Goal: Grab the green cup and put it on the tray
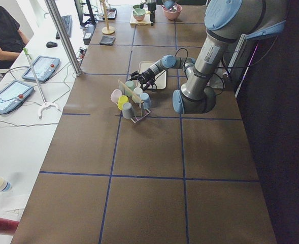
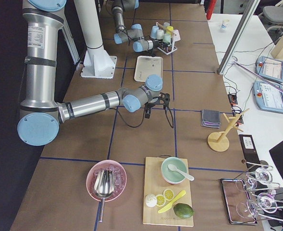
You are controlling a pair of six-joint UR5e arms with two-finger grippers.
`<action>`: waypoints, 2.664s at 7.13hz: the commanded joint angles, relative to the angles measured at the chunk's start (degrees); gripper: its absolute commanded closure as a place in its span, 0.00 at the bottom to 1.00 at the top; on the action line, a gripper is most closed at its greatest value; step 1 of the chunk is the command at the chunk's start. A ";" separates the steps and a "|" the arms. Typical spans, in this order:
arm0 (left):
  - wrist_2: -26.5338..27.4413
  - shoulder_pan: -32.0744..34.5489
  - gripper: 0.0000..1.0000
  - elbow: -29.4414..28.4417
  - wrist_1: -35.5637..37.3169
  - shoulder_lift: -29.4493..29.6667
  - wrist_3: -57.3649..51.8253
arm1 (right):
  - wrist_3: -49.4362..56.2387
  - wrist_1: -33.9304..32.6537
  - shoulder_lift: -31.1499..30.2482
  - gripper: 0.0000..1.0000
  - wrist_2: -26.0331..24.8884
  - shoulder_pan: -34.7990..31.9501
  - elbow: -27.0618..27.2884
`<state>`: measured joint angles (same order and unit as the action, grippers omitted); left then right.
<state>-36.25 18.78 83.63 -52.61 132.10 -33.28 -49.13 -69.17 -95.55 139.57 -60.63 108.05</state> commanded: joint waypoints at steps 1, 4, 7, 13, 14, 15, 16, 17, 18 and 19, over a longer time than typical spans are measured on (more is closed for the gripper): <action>0.30 0.29 0.00 -0.66 -0.39 -0.44 -0.64 | 0.00 0.00 -0.25 0.01 0.44 -0.37 -0.03; 0.39 0.29 0.00 -1.45 -0.39 -0.35 -0.82 | 0.00 0.00 -0.34 0.01 1.14 -0.80 -0.03; 0.74 0.38 0.17 -1.37 -0.30 -0.44 0.14 | 0.09 0.00 -0.43 0.01 2.38 -1.33 -0.12; 1.01 1.52 0.22 14.87 0.75 -7.20 -0.38 | 0.00 0.00 -0.25 0.01 2.46 -1.60 -0.03; 1.01 1.52 0.22 17.51 0.93 -7.12 -0.56 | 0.00 0.00 -0.25 0.01 2.38 -1.60 -0.12; 1.01 1.43 0.22 20.06 1.01 -7.29 -0.56 | 0.00 0.00 -0.16 0.01 2.29 -1.60 -0.12; 0.92 1.43 0.23 22.17 1.02 -7.12 -0.38 | 0.00 0.00 -0.16 0.01 2.20 -1.60 -0.29; 0.57 1.17 0.23 26.02 0.75 -7.03 0.23 | 0.09 0.09 -0.16 0.01 2.20 -1.60 -0.38; -1.96 0.91 0.23 30.67 0.23 -7.12 5.11 | 0.09 0.09 -0.16 0.01 2.11 -1.60 -0.38; -8.16 0.64 0.23 32.89 -2.12 -6.86 14.38 | 0.17 0.09 -0.16 0.01 2.03 -1.60 -0.38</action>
<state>-39.12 19.73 112.98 -52.84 125.07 -27.16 -49.03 -69.09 -95.71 141.69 -62.23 107.69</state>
